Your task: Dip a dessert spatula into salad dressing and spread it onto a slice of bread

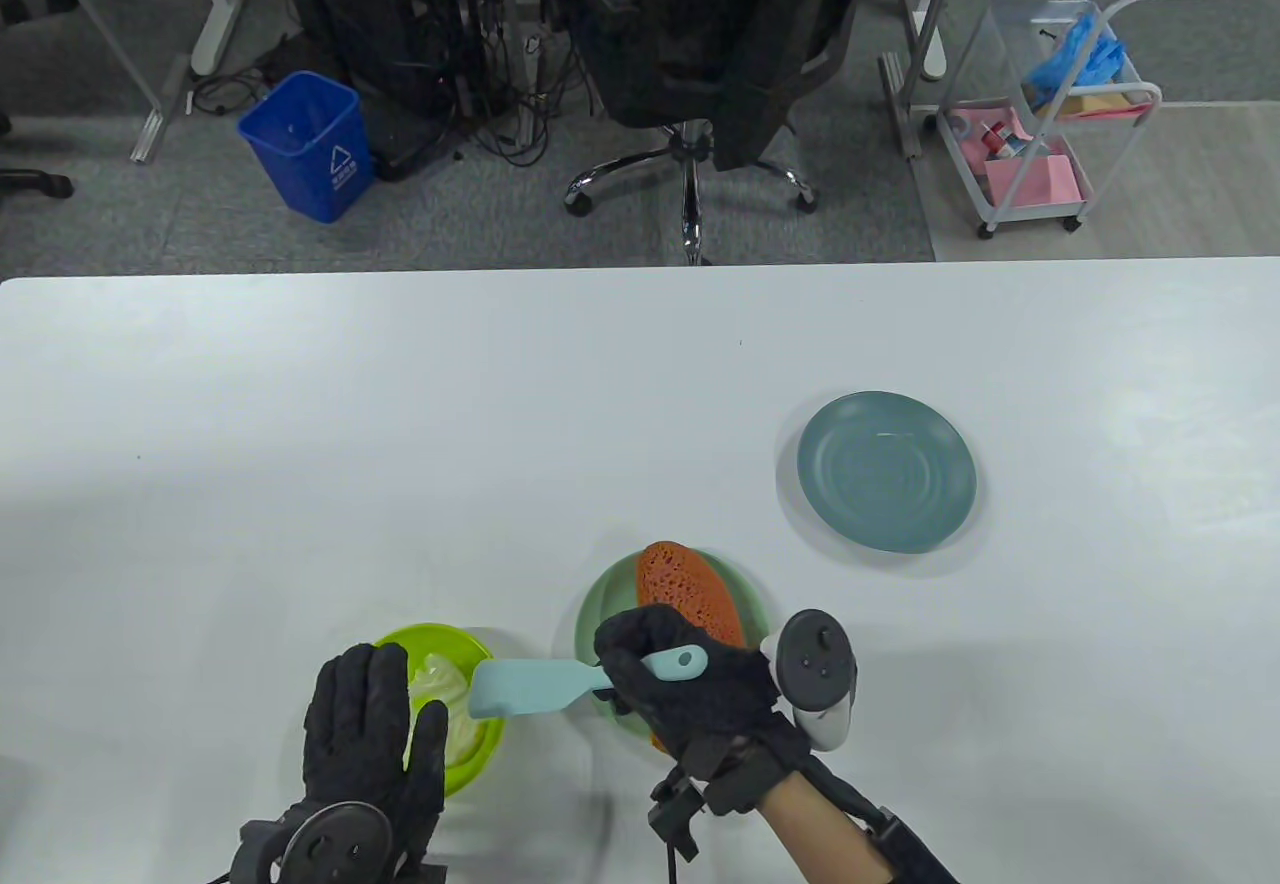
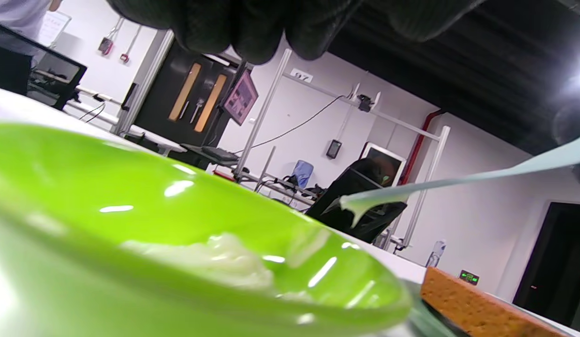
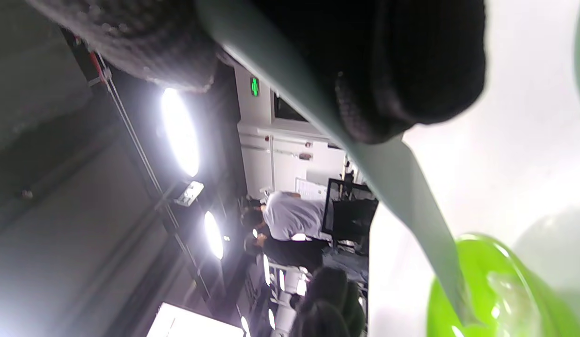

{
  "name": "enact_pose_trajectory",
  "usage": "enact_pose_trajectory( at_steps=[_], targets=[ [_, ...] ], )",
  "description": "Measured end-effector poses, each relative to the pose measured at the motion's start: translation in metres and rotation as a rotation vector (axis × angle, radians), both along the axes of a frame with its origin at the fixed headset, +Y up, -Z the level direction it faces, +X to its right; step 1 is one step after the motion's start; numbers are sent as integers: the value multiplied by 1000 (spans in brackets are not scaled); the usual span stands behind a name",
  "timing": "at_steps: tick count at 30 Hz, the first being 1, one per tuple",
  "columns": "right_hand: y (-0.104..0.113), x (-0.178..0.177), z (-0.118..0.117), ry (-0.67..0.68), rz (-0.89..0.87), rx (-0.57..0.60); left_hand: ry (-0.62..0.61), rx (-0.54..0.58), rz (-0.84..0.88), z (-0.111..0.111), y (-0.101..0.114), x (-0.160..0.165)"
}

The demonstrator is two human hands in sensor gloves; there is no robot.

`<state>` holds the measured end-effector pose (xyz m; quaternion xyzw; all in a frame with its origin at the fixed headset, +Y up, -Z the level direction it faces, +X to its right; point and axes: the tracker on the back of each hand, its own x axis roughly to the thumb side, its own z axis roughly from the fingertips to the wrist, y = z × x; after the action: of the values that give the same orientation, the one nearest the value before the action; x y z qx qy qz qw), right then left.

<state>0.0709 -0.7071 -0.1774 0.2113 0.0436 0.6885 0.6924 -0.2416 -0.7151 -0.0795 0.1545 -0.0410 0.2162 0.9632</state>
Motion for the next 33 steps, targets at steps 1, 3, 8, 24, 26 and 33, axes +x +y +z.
enact_pose_trajectory(
  at_steps=[1,3,8,24,26,33],
  targets=[
    [1,8,-1,-17,-15,1,-8,8,-6,0,2,4],
    [3,26,-2,-55,-38,4,-24,28,-12,0,6,14],
    [3,74,-7,-128,-143,-43,-72,37,20,-2,12,41],
    [-32,166,-28,-278,-221,-98,-30,-484,-38,-53,-27,137],
    [-36,166,-32,-239,-258,-109,13,-528,-67,-58,-32,138],
    [-43,155,-45,-205,-299,-157,43,-568,-93,-66,-43,139]
  ],
)
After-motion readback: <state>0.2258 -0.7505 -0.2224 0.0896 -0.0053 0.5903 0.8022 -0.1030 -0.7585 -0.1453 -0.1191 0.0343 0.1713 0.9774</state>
